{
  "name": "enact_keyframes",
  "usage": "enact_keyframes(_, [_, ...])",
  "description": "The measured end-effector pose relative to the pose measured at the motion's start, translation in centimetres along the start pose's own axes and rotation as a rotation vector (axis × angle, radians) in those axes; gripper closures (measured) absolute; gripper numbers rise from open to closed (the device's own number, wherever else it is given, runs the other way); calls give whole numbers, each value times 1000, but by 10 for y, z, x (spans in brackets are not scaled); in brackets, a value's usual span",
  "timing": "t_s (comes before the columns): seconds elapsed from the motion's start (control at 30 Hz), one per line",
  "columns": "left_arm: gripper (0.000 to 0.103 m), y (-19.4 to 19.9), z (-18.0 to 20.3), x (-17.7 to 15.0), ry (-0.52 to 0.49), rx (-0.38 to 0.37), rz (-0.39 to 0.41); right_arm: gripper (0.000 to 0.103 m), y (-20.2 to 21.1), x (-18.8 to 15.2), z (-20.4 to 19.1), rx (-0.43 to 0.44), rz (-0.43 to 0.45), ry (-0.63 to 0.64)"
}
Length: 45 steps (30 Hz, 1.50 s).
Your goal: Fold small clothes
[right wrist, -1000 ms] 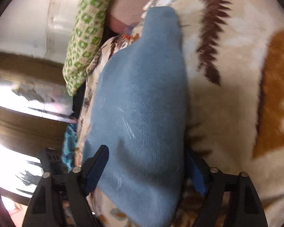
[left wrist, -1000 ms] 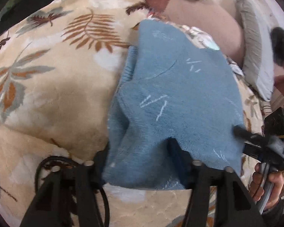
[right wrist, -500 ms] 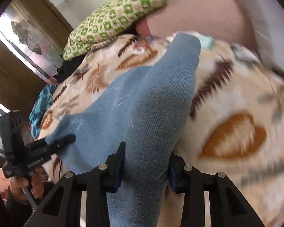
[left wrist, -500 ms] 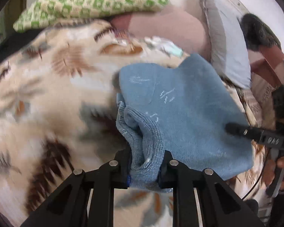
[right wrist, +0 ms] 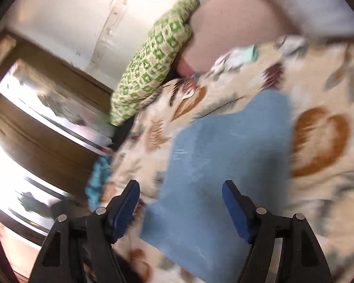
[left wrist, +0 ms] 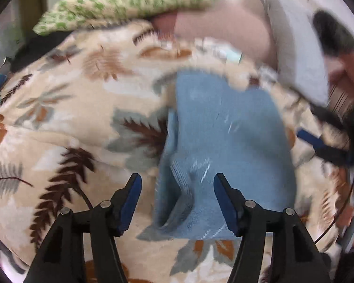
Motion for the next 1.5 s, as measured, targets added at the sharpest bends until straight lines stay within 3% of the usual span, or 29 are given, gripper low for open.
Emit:
enact_keyframes(0.03, [39, -29, 3, -16, -39, 67, -85, 27, -13, 1, 21, -28, -15, -42])
enact_keyframes(0.07, [36, -47, 8, -25, -37, 64, -131, 33, -32, -10, 70, -164, -66, -126])
enact_keyframes(0.1, [27, -55, 7, -29, -5, 58, -119, 41, -40, -18, 91, -185, -75, -187])
enact_keyframes(0.13, [25, -51, 5, -27, -4, 77, -97, 55, -33, -15, 96, -201, 2, -182])
enact_keyframes(0.2, [26, -40, 5, -23, -9, 70, -86, 46, -28, -14, 79, -258, -36, -131])
enact_keyframes(0.23, [26, -33, 4, -21, -10, 62, -79, 29, -25, -15, 68, -278, -58, -87])
enact_keyframes(0.3, [26, -15, 1, -14, -13, 58, -23, 28, -6, -15, 38, -304, -44, 16])
enact_keyframes(0.37, [25, -2, -2, -13, -25, 75, 35, 24, 10, -26, 12, -260, -29, 63])
enact_keyframes(0.43, [24, -13, 0, -24, -43, 66, -8, 21, 16, -50, 14, -262, -40, 51])
enact_keyframes(0.5, [22, -45, 6, -41, -78, 89, -126, 19, 2, -83, 44, -305, -130, 30])
enact_keyframes(0.53, [22, -49, 6, -41, -68, 77, -124, 19, -5, -92, 57, -323, -152, 21])
enact_keyframes(0.6, [22, -34, 0, -36, -40, 76, -94, 20, 2, -85, 47, -341, -114, 36])
enact_keyframes(0.73, [22, 18, -2, -17, -45, 50, 59, 20, 33, -63, -5, -328, -32, 145])
enact_keyframes(0.87, [22, 51, -6, -11, -1, -8, 133, 20, 57, -69, -17, -316, 27, 114])
enact_keyframes(0.97, [22, 78, -7, -11, 10, 45, 209, 20, 88, -82, -11, -452, 96, 153])
enact_keyframes(1.07, [18, 104, -2, -13, -7, 116, 282, 20, 109, -101, -34, -636, 158, 329])
enact_keyframes(1.17, [17, 134, 7, -20, -28, 95, 326, 17, 124, -130, -64, -762, 183, 487])
enact_keyframes(1.27, [16, 161, 16, -25, -31, 83, 372, 11, 132, -145, -77, -830, 178, 514])
enact_keyframes(1.37, [6, 182, 20, -32, -38, 80, 389, 5, 142, -154, -82, -878, 183, 483])
enact_keyframes(1.5, [4, 199, 22, -41, -34, 54, 403, 4, 159, -160, -90, -915, 211, 445])
Point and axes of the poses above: each gripper's, at about its wrist camera, not at the fingertips, and y roughly against the way its jaws point, z to its right, x to its top, the point moved 10 cm from there along -y, roughly the way its jaws point, and after that the axes turned 9 degrees about x, right-handed, at the moved point
